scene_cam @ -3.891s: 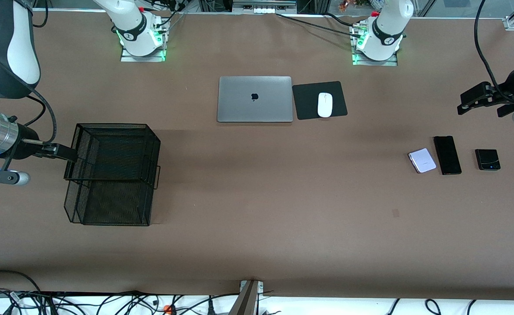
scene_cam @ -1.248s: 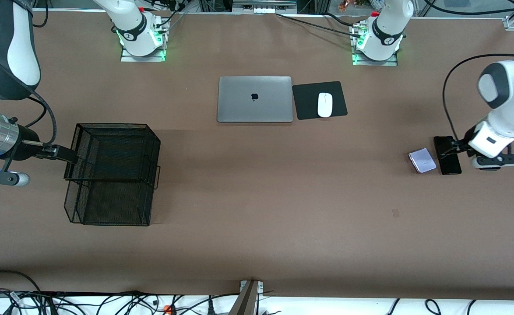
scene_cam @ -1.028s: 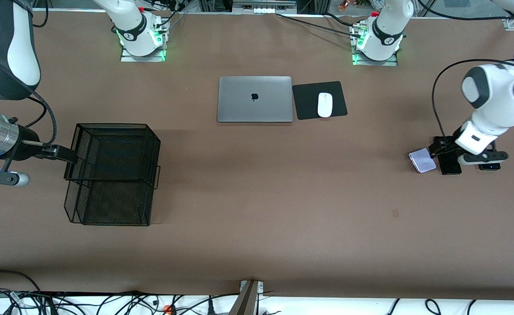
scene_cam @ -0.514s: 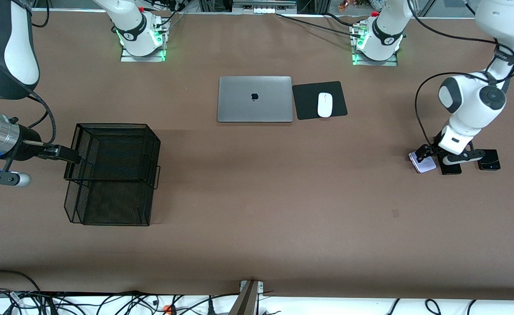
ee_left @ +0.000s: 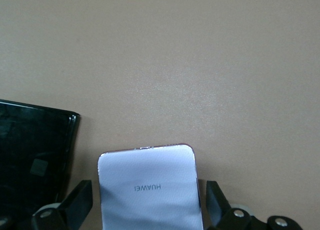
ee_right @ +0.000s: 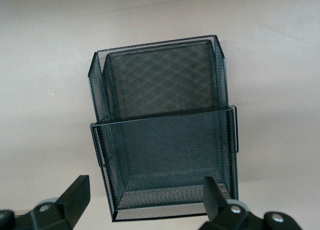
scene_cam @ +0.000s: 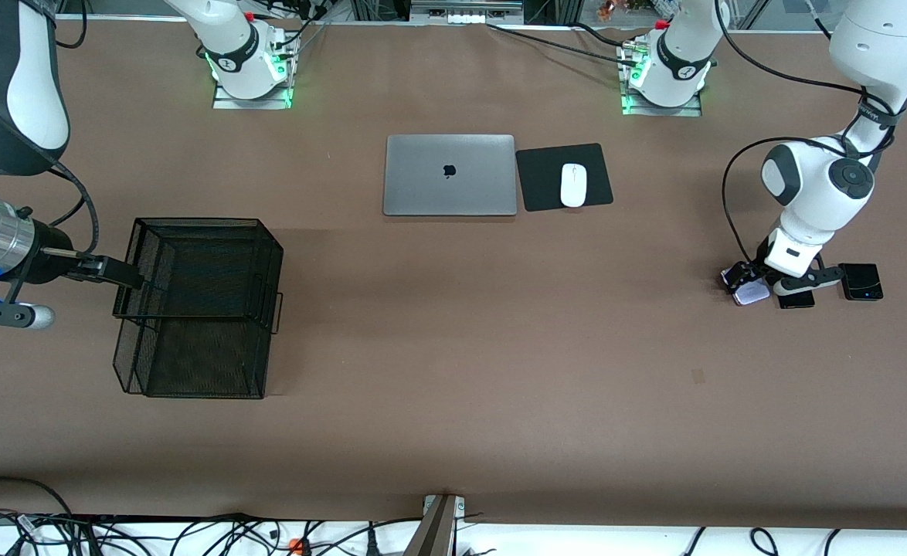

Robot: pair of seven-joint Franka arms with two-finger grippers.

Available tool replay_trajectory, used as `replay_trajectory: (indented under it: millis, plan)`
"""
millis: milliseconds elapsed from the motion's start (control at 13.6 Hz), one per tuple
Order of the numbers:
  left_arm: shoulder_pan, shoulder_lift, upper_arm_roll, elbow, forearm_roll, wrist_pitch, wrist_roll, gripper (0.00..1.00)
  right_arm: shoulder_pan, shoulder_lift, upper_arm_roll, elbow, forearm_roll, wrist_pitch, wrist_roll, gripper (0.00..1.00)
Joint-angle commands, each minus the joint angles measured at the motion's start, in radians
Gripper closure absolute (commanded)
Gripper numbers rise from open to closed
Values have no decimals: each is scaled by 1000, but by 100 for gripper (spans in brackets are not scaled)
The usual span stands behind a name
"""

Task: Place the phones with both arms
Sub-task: 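Lower the left gripper onto the white phone and grasp it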

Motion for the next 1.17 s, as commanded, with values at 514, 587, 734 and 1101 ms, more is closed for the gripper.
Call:
replay_trajectory:
  millis: [514,587,734,1101]
  plan:
    - [-2,53,0,15,15,50,-51,18,-10,-16,4,-20,20,13,-7,0]
    - [-2,53,0,17,15,50,-62,41,-8,-16,4,-20,21,13,-7,0]
    - [-2,53,0,17,17,49,-79,82,-8,-16,4,-20,21,13,-7,0]
    - [-7,44,-9,79,15,-17,-139,100,-8,-16,4,-22,21,13,-7,0]
